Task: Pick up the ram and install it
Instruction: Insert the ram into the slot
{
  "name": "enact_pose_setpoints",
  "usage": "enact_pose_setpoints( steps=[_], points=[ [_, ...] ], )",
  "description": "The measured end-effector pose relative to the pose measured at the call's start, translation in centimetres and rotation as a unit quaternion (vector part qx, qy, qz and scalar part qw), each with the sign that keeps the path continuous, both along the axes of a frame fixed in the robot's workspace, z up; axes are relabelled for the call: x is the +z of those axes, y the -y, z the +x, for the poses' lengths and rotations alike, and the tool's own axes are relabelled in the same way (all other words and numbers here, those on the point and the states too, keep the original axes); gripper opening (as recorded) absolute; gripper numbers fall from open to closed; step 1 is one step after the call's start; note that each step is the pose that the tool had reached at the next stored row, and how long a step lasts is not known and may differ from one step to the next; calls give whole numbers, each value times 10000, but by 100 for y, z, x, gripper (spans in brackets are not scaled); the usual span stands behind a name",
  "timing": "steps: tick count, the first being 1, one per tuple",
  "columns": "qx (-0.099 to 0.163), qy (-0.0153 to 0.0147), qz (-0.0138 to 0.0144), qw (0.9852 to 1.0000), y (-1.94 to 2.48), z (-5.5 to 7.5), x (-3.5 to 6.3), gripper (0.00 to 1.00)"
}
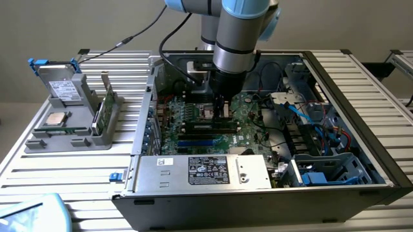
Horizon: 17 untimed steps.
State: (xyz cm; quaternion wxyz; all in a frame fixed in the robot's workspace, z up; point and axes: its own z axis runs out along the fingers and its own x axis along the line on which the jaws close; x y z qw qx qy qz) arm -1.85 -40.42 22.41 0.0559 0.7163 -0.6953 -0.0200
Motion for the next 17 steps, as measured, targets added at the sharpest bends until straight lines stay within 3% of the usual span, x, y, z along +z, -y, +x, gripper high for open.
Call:
enact_pose_setpoints(
  steps=[17],
  points=[
    [0,-4,0,10000,11,1,13,14]
  ],
)
